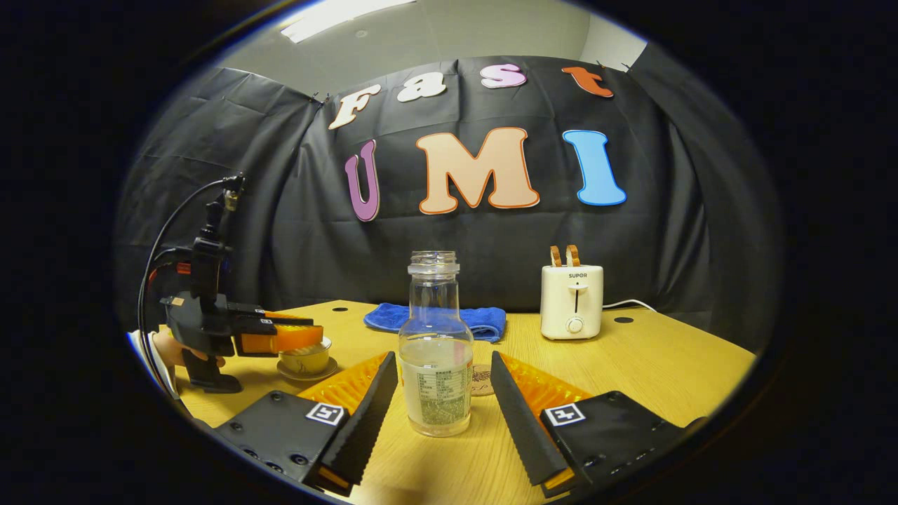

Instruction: Open the teacup lid with one hand, grasp the water bottle and pour water into the teacup with the other hand; after pouring, place the water bottle on the coaster and then close the teacup lid.

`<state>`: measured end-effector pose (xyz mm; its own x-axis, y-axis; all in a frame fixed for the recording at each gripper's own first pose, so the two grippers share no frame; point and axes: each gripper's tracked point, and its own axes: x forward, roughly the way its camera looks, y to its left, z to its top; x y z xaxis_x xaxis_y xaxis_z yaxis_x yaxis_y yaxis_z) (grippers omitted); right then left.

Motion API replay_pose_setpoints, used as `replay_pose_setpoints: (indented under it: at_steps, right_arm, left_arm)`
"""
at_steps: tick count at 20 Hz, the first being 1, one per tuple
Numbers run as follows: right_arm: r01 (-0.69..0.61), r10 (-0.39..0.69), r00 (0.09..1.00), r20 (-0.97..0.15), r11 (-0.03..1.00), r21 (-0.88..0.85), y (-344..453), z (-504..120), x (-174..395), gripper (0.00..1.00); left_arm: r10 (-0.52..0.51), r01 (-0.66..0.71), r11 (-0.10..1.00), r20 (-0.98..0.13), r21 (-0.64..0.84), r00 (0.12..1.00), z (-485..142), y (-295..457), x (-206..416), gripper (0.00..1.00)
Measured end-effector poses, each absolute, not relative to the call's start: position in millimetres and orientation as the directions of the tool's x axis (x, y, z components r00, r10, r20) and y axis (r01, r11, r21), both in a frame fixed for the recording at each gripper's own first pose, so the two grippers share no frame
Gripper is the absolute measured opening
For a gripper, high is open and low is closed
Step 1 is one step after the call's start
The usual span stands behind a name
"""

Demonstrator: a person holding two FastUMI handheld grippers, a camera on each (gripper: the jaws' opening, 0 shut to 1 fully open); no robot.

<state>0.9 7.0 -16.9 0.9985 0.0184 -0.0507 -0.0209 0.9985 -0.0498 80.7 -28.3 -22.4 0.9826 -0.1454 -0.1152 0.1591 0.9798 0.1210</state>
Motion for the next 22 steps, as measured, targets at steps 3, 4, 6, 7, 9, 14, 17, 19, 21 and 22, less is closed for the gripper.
replay_pose_setpoints:
  at_steps: [3, 4, 6, 7, 9, 14, 17, 19, 21, 22]
  right_arm:
    - [-0.027, 0.024, 0.998, -0.052, 0.998, -0.049, 7.9, -16.4, 1.2, 0.91]
    - [-0.037, 0.034, 0.998, -0.055, 0.998, -0.048, 9.5, -17.5, 1.2, 0.87]
    - [-0.058, 0.055, 0.997, -0.058, 0.997, -0.045, 12.7, -17.5, 2.5, 0.92]
    - [-0.062, 0.059, 0.996, -0.06, 0.997, -0.045, 12.9, -17.6, 3.4, 0.92]
    - [-0.061, 0.058, 0.996, -0.061, 0.997, -0.045, 12.3, -17.1, 3.7, 0.92]
    - [-0.058, 0.055, 0.996, -0.075, 0.997, -0.044, 11.8, -21.6, 11.2, 0.87]
    - [-0.049, 0.045, 0.995, -0.091, 0.998, -0.044, 10.2, -24.1, 18.3, 0.91]
    - [-0.053, 0.047, 0.993, -0.112, 0.998, -0.046, 11.1, -29.0, 23.0, 0.91]
    - [-0.052, 0.046, 0.99, -0.136, 0.998, -0.044, 10.9, -32.4, 27.2, 0.9]
    - [-0.051, 0.044, 0.989, -0.143, 0.998, -0.044, 10.5, -34.7, 29.1, 0.89]
  left_arm:
    - [-0.138, 0.149, 0.982, -0.096, 0.115, 0.986, -19.4, -25.1, 78.6, 0.28]
    - [-0.136, 0.145, 0.983, -0.088, 0.109, 0.987, -18.4, -23.6, 77.4, 0.28]
    - [-0.122, 0.128, 0.987, -0.071, 0.096, 0.99, -15.9, -19.8, 76.0, 0.27]
    - [-0.112, 0.116, 0.989, -0.057, 0.087, 0.992, -13.6, -16.8, 74.8, 0.28]
    - [-0.093, 0.094, 0.993, -0.023, 0.065, 0.995, -7.7, -11.4, 71.9, 0.28]
    - [-0.055, 0.053, 0.998, 0.05, 0.032, 0.997, 0.7, -0.7, 62.9, 0.29]
    - [-0.043, 0.041, 0.999, 0.062, 0.03, 0.997, 4.2, 5.7, 56.8, 0.27]
    - [-0.045, 0.044, 0.999, 0.063, 0.031, 0.997, 2.6, 11.2, 52.0, 0.28]
    - [-0.035, 0.033, 0.999, 0.062, 0.03, 0.997, 3.5, 20.2, 47.3, 0.28]
    - [-0.032, 0.03, 0.999, 0.063, 0.031, 0.997, 3.5, 23.1, 44.9, 0.27]
